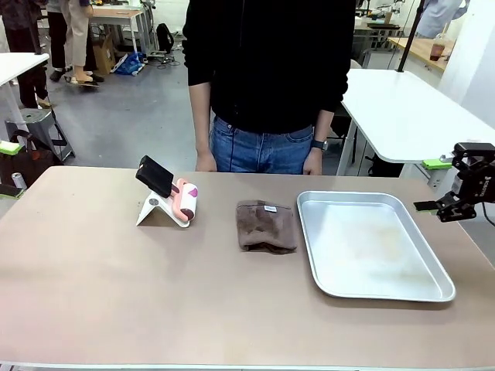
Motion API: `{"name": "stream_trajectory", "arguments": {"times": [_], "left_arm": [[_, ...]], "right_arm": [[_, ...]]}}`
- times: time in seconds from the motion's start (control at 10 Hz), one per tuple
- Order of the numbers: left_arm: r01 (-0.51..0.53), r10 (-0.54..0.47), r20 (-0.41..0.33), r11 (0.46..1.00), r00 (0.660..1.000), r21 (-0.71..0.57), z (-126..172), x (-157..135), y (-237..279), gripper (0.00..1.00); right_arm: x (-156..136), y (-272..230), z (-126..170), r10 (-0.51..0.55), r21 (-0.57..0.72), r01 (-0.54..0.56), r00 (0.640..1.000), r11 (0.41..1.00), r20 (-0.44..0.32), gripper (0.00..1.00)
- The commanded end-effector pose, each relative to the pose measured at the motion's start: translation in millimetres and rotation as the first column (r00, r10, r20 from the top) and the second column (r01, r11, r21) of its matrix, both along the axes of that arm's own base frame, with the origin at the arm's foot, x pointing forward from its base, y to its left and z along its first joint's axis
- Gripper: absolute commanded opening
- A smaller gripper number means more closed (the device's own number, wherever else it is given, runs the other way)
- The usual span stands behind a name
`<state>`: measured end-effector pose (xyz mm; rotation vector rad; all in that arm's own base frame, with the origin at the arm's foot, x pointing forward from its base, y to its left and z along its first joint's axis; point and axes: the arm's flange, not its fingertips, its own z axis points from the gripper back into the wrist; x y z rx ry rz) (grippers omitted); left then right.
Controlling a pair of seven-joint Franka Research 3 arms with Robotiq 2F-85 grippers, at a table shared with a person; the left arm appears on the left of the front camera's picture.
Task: Clean the surface of the table.
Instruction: Return the Lint Roller and towel to their original positions.
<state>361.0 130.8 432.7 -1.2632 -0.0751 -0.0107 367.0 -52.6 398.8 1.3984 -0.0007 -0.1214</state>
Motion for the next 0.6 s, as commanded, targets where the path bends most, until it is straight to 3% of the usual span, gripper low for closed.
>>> {"name": "stream_trajectory", "arguments": {"times": [0.0, 0.5], "left_arm": [[0.007, -0.007, 0.001, 1.000, 1.000, 0.007, 1.5, -0.4, 0.5, 1.00], [0.007, -0.007, 0.001, 1.000, 1.000, 0.007, 1.5, -0.4, 0.5, 1.00]], "right_arm": [[-2.0, -0.8, 4.3, 0.001, -0.016, -0.002, 1.000, 1.000, -0.015, 1.00], [-2.0, -0.8, 4.3, 0.001, -0.016, -0.002, 1.000, 1.000, -0.015, 1.00]]}}
